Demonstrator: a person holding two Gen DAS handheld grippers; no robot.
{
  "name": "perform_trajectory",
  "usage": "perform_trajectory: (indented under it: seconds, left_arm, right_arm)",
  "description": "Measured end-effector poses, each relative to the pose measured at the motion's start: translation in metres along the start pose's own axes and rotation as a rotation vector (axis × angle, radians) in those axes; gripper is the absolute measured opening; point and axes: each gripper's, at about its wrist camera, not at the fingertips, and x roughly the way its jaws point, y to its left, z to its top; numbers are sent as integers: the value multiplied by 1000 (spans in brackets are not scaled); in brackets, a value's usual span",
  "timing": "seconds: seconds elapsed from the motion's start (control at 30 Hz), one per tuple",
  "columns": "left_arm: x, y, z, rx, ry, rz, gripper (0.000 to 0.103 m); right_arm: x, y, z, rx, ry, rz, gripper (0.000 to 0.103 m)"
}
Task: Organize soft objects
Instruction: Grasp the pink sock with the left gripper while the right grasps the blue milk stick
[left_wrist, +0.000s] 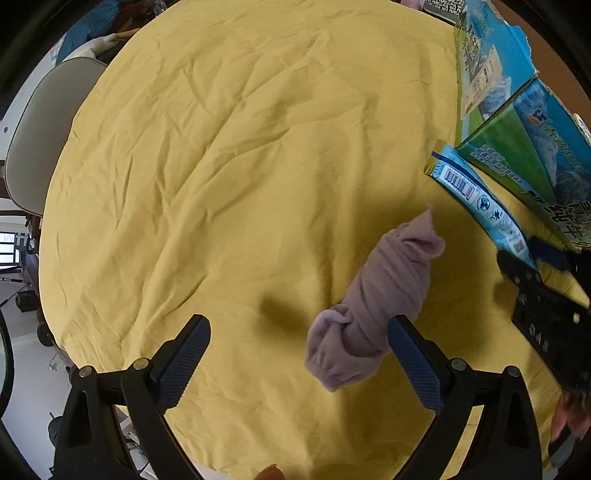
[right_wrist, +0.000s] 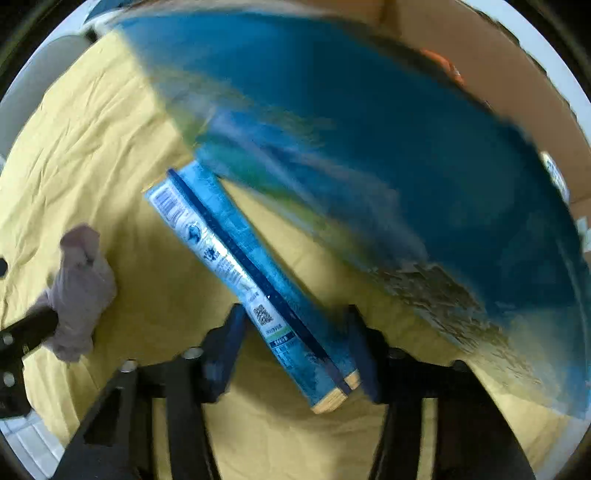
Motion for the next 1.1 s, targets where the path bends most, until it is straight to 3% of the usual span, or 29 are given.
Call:
perform_trajectory:
  seconds: [0.13, 0.27, 0.37, 0.47, 0.53, 0.77, 0.8, 0.87, 0.93, 1.0, 1.1]
  left_arm:
    - [-2, 10, 2, -16, 0, -34, 100]
    - [2, 5, 7, 18, 14, -60, 100]
    - [8, -8, 13, 51, 30, -87, 100]
    - [11, -20, 19, 92, 49, -116, 100]
    - [14, -34, 23, 136, 62, -119, 99]
    - [31, -64, 25, 202, 121, -138, 97]
    - [32, -66, 25, 211, 121, -140, 97]
    - [40, -74, 14, 229, 123, -132, 86]
    - [42, -81, 12, 244, 127, -119, 80]
    - [41, -91, 2, 263, 111, -104, 77]
    - [36, -100, -5, 261, 94, -102, 64]
  right_arm:
    - [-1, 5, -23, 30, 81, -16, 30]
    - [7, -12, -66, 236, 256, 62, 28]
    - [9, -17, -89, 338, 333, 161, 28]
    - [6, -23, -90, 400, 305, 215, 36]
    - [0, -30, -83, 430, 264, 198, 49]
    - [20, -20, -39, 449, 256, 187, 50]
    - [20, -17, -38, 442, 251, 173, 49]
    - [19, -10, -39, 434, 251, 148, 46]
    - [18, -5, -51, 435, 268, 126, 28]
    - [19, 6, -63, 450, 291, 101, 27]
    - [19, -1, -81, 510, 323, 97, 23]
